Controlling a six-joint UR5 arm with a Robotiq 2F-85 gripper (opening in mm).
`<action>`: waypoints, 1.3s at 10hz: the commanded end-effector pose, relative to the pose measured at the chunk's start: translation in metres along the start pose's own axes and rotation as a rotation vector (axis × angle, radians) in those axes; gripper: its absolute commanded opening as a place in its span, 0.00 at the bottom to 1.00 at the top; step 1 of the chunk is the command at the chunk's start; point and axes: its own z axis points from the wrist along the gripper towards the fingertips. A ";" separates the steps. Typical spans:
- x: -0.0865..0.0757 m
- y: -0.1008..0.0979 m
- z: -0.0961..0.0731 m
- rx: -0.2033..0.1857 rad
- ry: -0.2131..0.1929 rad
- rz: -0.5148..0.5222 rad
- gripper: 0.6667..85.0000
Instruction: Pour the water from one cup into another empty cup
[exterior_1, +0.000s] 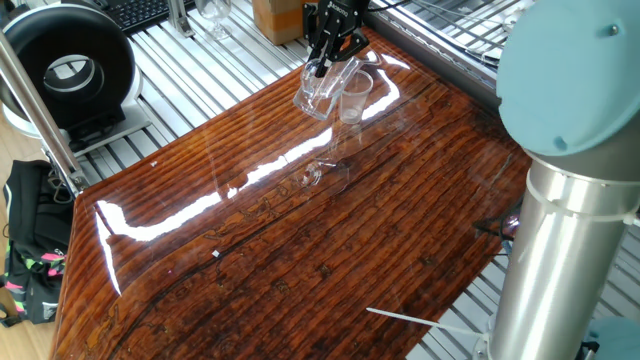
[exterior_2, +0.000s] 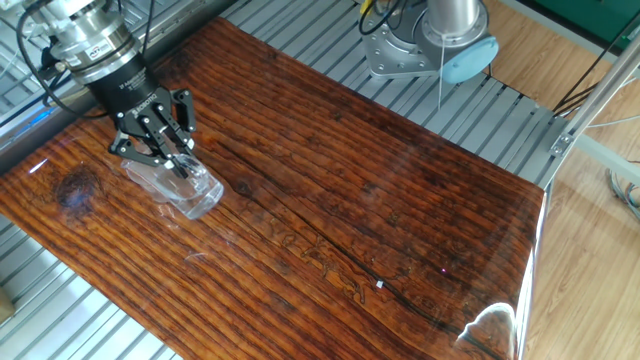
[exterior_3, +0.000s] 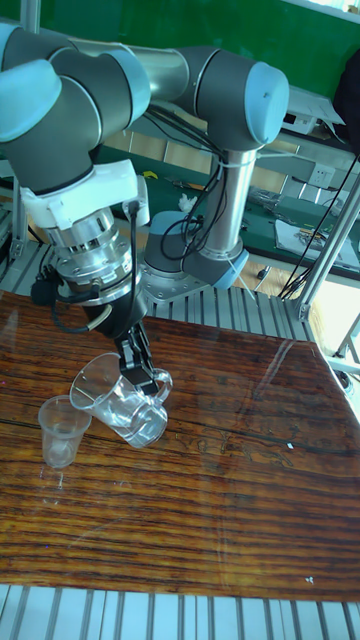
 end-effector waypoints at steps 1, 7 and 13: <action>-0.003 -0.004 -0.003 0.009 -0.032 -0.005 0.01; -0.005 -0.004 -0.004 0.013 -0.081 0.003 0.01; 0.000 -0.005 -0.004 0.010 -0.081 -0.003 0.01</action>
